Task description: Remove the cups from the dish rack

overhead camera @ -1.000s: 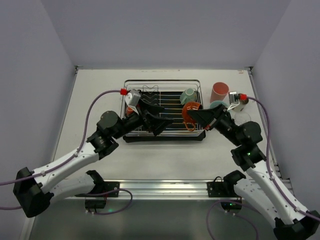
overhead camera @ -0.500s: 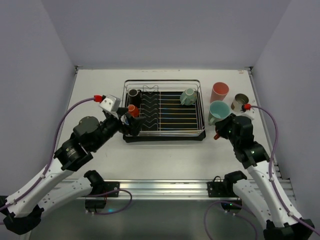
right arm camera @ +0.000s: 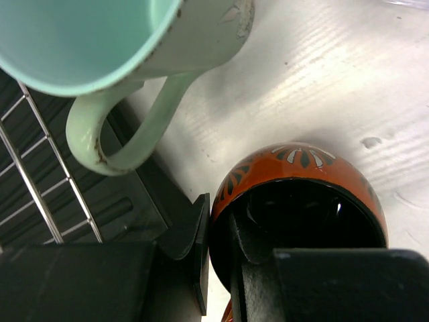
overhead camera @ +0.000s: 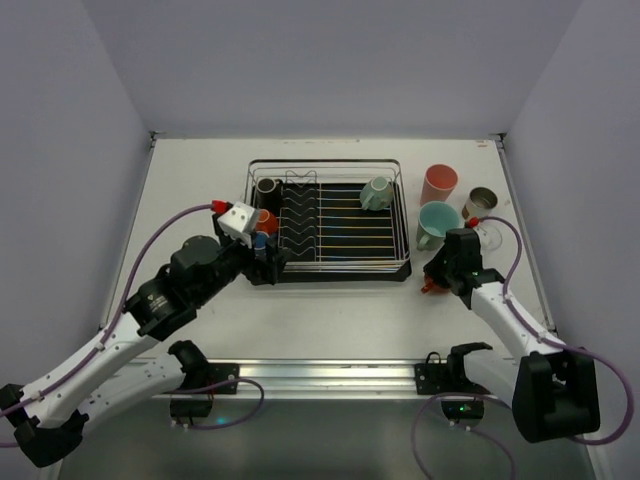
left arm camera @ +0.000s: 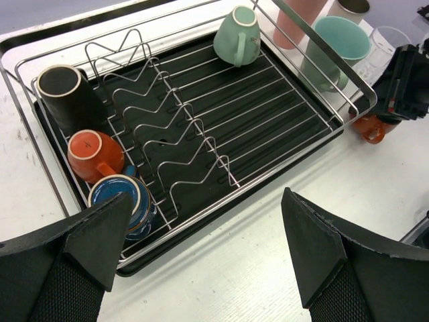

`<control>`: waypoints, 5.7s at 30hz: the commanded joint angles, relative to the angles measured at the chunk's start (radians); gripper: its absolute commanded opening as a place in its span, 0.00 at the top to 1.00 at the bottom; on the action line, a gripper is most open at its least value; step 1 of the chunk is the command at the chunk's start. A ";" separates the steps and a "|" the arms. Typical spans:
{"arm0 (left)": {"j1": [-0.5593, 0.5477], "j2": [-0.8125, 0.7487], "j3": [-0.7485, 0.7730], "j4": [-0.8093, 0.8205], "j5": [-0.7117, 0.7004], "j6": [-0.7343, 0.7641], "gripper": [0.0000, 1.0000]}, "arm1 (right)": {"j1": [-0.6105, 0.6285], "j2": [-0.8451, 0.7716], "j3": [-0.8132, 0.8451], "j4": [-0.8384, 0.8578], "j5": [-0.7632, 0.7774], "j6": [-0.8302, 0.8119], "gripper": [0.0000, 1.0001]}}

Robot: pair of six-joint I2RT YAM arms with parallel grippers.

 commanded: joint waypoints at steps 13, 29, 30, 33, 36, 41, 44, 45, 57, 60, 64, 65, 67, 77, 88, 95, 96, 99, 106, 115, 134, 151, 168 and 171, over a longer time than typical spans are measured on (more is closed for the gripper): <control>-0.004 0.184 0.140 -0.021 0.098 0.015 0.00 | -0.006 0.048 -0.054 0.231 -0.044 0.048 0.63; -0.028 0.749 0.440 0.256 0.124 -0.043 0.00 | -0.006 -0.426 0.012 0.001 -0.120 -0.036 0.28; -0.028 0.816 0.479 0.297 0.119 -0.035 0.00 | -0.004 -0.480 0.019 -0.013 -0.120 -0.043 0.28; -0.025 0.954 0.556 0.338 0.104 0.024 0.00 | -0.004 -0.554 0.047 -0.053 -0.169 -0.067 0.27; -0.011 1.095 0.727 0.330 0.086 0.064 0.00 | -0.004 -0.629 0.064 -0.064 -0.220 -0.086 0.26; 0.012 1.289 0.929 0.284 0.087 0.109 0.00 | -0.006 -0.701 0.087 -0.084 -0.251 -0.102 0.26; 0.018 1.393 1.044 0.229 0.076 0.121 0.00 | -0.006 -0.713 0.099 -0.091 -0.268 -0.110 0.26; 0.019 1.434 1.084 0.224 0.073 0.120 0.00 | -0.004 -0.713 0.102 -0.092 -0.272 -0.113 0.26; 0.035 1.602 1.187 0.238 0.072 0.124 0.01 | -0.004 -0.709 0.096 -0.081 -0.298 -0.126 0.26; 0.035 1.634 1.216 0.238 0.072 0.127 0.04 | -0.004 -0.706 0.085 -0.076 -0.312 -0.126 0.27; 0.035 1.665 1.234 0.230 0.038 0.140 0.07 | -0.004 -0.707 0.084 -0.078 -0.307 -0.129 0.27; 0.035 1.671 1.234 0.232 0.030 0.143 0.07 | -0.004 -0.707 0.085 -0.078 -0.309 -0.129 0.27; 0.035 1.677 1.234 0.232 0.007 0.150 0.07 | -0.004 -0.707 0.087 -0.076 -0.314 -0.127 0.27; 0.033 1.585 1.138 0.304 -0.019 0.163 0.54 | -0.006 -0.692 0.087 -0.062 -0.330 -0.122 0.27; 0.035 1.335 0.922 0.477 0.069 0.083 0.77 | -0.004 -0.635 0.075 0.040 -0.383 -0.066 0.27; 0.038 1.193 0.762 0.555 0.110 0.023 0.81 | -0.004 -0.533 0.058 0.189 -0.468 0.019 0.27; 0.036 1.176 0.742 0.565 0.116 0.003 0.82 | -0.004 -0.522 0.058 0.227 -0.475 0.044 0.27; 0.041 1.094 0.662 0.611 0.164 -0.053 0.82 | -0.006 -0.476 0.059 0.292 -0.487 0.113 0.27; 0.041 0.843 0.356 0.873 0.390 -0.267 0.83 | -0.003 -0.430 0.016 0.533 -0.519 0.342 0.26; 0.039 0.689 0.099 1.232 0.616 -0.445 0.82 | 0.109 -0.393 -0.024 0.704 -0.524 0.526 0.21; 0.015 0.694 0.029 1.326 0.756 -0.486 0.81 | 0.221 -0.221 -0.005 1.051 -0.570 0.634 0.56; 0.013 0.455 -0.013 0.999 0.577 -0.276 0.00 | 0.235 -0.371 0.151 0.602 -0.466 0.344 1.00; 0.015 0.125 0.033 0.108 -0.187 -0.149 0.00 | 0.517 -0.476 0.091 -0.144 -0.268 -0.018 1.00; 0.016 0.145 0.013 0.078 -0.256 -0.185 0.00 | 0.676 -0.375 0.102 -0.148 -0.113 -0.006 1.00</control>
